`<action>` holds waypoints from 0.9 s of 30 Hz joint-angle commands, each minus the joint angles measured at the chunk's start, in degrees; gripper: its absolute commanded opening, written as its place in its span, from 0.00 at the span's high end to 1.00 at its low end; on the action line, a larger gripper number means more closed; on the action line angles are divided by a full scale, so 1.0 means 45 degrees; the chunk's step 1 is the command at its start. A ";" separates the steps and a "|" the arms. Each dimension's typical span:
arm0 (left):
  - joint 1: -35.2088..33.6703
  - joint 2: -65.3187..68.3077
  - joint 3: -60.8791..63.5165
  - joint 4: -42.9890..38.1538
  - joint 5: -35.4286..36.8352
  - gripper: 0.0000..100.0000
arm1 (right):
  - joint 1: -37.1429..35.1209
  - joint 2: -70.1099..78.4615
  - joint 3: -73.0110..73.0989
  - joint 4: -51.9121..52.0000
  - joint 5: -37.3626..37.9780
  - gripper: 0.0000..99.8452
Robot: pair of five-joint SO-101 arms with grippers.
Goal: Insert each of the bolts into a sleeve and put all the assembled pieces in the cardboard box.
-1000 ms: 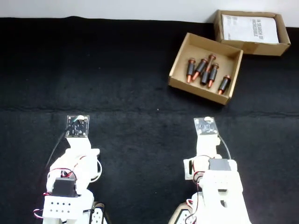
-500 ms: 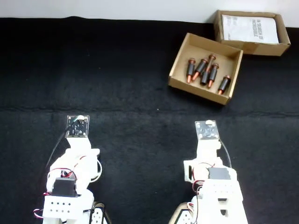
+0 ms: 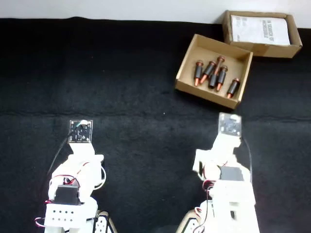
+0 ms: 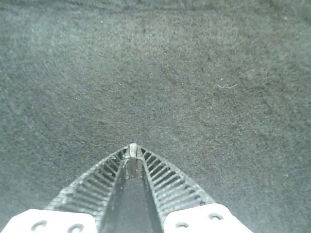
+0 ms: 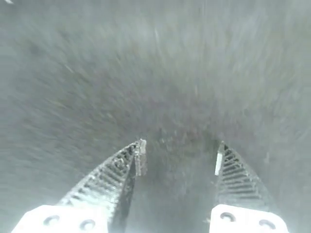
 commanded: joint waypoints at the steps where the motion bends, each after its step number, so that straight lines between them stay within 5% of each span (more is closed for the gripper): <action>1: -0.0107 0.0068 0.0322 0.0078 -0.0059 0.97 | 0.0068 -0.3507 -0.0694 0.1299 -0.0039 0.78; 7: -0.0107 0.0068 0.0322 0.0059 -0.0039 0.97 | 0.0752 -0.9680 0.1241 0.2100 -0.0039 0.78; 27: -0.0107 0.0068 0.0322 0.0039 -0.0039 0.97 | 0.0733 -0.8625 0.4288 0.4503 -0.0020 0.78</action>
